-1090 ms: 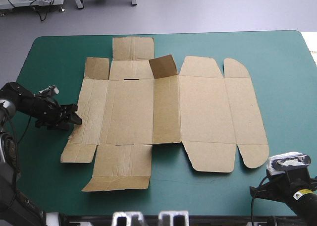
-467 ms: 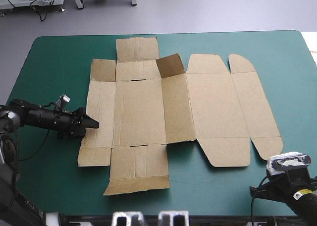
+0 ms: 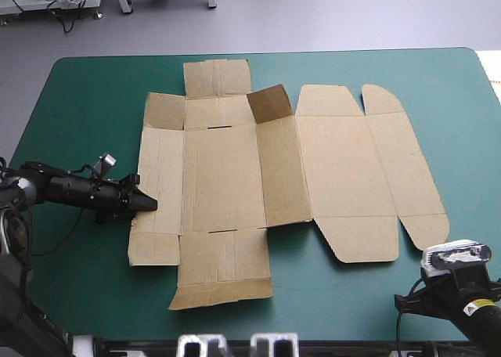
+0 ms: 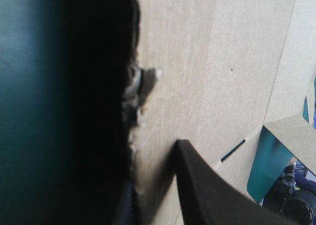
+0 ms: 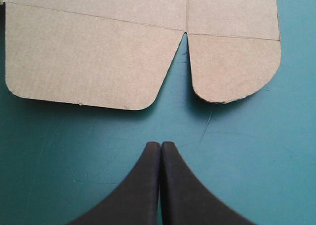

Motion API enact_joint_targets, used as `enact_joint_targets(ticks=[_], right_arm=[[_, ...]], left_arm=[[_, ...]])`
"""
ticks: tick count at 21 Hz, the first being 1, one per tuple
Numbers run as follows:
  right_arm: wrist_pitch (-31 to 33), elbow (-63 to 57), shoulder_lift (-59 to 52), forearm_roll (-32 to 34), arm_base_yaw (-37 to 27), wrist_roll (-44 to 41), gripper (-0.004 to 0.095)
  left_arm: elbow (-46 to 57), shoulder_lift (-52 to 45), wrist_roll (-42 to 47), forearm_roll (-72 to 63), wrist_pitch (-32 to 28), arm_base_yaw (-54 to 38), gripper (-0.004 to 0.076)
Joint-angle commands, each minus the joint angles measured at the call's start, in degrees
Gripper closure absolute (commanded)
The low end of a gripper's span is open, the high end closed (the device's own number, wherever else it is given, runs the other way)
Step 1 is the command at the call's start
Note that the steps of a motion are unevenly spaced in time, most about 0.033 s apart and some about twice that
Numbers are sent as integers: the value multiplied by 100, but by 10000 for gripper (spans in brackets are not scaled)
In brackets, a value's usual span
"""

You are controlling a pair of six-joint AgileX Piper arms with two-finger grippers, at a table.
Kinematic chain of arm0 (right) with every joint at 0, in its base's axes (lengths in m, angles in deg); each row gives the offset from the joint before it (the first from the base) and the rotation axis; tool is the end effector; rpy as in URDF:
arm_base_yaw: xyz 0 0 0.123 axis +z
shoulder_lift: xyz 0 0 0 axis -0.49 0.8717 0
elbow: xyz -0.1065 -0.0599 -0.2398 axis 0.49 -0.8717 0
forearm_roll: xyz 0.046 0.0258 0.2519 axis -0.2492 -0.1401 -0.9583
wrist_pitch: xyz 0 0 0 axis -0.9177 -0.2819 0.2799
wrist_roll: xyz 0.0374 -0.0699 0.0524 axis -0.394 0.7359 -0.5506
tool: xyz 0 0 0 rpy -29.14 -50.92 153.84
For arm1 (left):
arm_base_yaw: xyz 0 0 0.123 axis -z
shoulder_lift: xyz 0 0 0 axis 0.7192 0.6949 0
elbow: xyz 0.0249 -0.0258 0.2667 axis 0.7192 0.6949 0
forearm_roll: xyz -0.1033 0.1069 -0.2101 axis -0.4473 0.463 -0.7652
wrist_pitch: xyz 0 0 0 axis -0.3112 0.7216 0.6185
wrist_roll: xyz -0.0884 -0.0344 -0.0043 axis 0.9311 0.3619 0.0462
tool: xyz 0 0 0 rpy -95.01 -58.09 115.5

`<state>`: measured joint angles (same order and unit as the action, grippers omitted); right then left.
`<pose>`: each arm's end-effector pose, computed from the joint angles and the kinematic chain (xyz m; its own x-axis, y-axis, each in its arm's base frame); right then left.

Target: Fold the box

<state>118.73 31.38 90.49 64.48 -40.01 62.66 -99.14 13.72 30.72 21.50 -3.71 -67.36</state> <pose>0.0723 0.0063 0.2652 -0.6851 -0.1214 -0.7183 -0.1385 0.9897 -0.0352 0.2871 0.0365 0.1469 -0.9800 -0.1955 0.0367 -0.1546 0.6328 -0.7587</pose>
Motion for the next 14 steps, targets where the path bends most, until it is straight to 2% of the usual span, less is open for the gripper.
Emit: enact_joint_targets(ticks=[1, 3, 4, 6, 9, 14], right_arm=[[-289, 153, 47, -64, 0, 25, 932], [-289, 153, 47, -64, 0, 25, 932], [-289, 153, 47, -64, 0, 25, 932], [-289, 153, 47, -64, 0, 25, 932], [-289, 153, 47, -89, 0, 25, 932], [-289, 153, 47, -99, 0, 25, 932]], left_arm=[[21, -64, -152, -266, 478, 87, 597], [21, -64, -162, -266, 478, 87, 618], [21, -64, -218, -291, 478, 87, 675], [21, -74, -218, -544, 478, 87, 730], [-160, -305, -218, -985, 478, 125, 732], [-1261, -1135, -33, 6, 480, 648, 732]])
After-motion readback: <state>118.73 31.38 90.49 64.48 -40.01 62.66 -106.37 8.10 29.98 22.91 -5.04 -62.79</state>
